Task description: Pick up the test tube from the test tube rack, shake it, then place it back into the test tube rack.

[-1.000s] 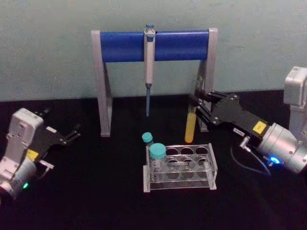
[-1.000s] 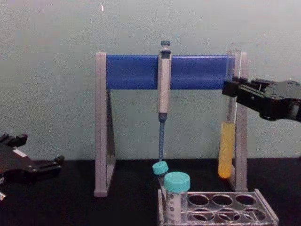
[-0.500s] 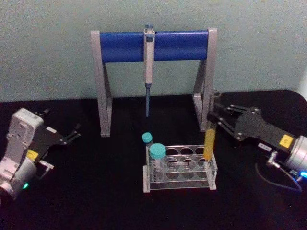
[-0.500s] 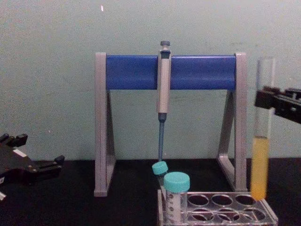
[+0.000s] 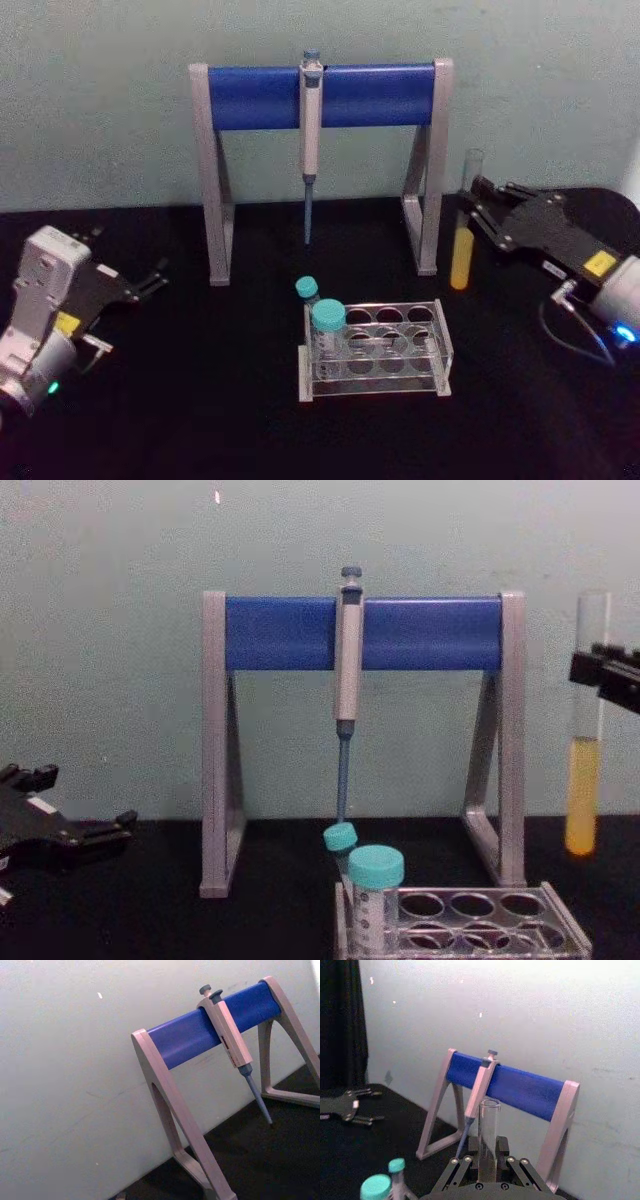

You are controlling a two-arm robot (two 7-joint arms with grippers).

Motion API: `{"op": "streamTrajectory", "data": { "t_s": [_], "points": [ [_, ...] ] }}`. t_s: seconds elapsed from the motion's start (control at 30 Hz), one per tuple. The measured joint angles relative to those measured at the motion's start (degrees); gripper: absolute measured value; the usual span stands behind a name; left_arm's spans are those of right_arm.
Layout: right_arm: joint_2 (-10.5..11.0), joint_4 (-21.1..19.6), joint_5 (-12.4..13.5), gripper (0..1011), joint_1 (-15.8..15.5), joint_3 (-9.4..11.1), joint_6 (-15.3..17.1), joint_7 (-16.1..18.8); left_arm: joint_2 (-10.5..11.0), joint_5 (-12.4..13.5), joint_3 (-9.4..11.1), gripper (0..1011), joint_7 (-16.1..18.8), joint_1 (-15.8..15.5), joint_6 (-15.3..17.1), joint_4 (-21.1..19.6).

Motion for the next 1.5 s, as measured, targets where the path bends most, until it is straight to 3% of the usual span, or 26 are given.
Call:
{"op": "streamTrajectory", "data": {
  "t_s": [0.23,0.4,0.57,0.67,0.77,0.87,1.0,1.13,1.3,1.5],
  "points": [
    [-3.80,3.43,-0.53,228,3.26,-1.61,-0.55,1.29,0.00,0.00,0.00,1001,0.00,0.00,0.00,0.00],
    [-5.22,4.85,2.72,228,4.48,-2.50,-0.72,5.08,0.00,0.00,0.00,1001,0.00,0.00,0.00,0.00],
    [-4.68,5.04,6.50,228,4.70,-3.18,-0.25,9.20,0.00,0.00,0.00,1001,0.00,0.00,0.00,0.00],
    [-2.85,4.04,9.65,228,4.04,-3.29,1.11,12.21,0.00,0.00,0.00,1001,0.00,0.00,0.00,0.00],
    [-1.33,2.90,10.96,228,3.28,-3.11,2.41,12.91,0.00,0.00,0.00,1001,0.00,0.00,0.00,0.00],
    [0.84,1.24,11.94,228,2.11,-2.65,4.26,12.66,0.00,0.00,0.00,1001,0.00,0.00,0.00,0.00],
    [3.86,-1.38,12.09,228,0.03,-1.21,5.74,9.66,0.00,0.00,0.00,1001,0.00,0.00,0.00,0.00],
    [4.86,-2.31,11.22,228,-0.70,-0.31,5.49,6.31,0.00,0.00,0.00,1001,0.00,0.00,0.00,0.00],
    [3.98,-1.66,8.55,228,0.24,-0.41,4.50,2.89,0.00,0.00,0.00,1001,0.00,0.00,0.00,0.00],
    [0.90,1.26,5.55,228,3.36,-2.00,3.75,1.06,0.00,0.00,0.00,1001,0.00,0.00,0.00,0.00]
  ]
}}
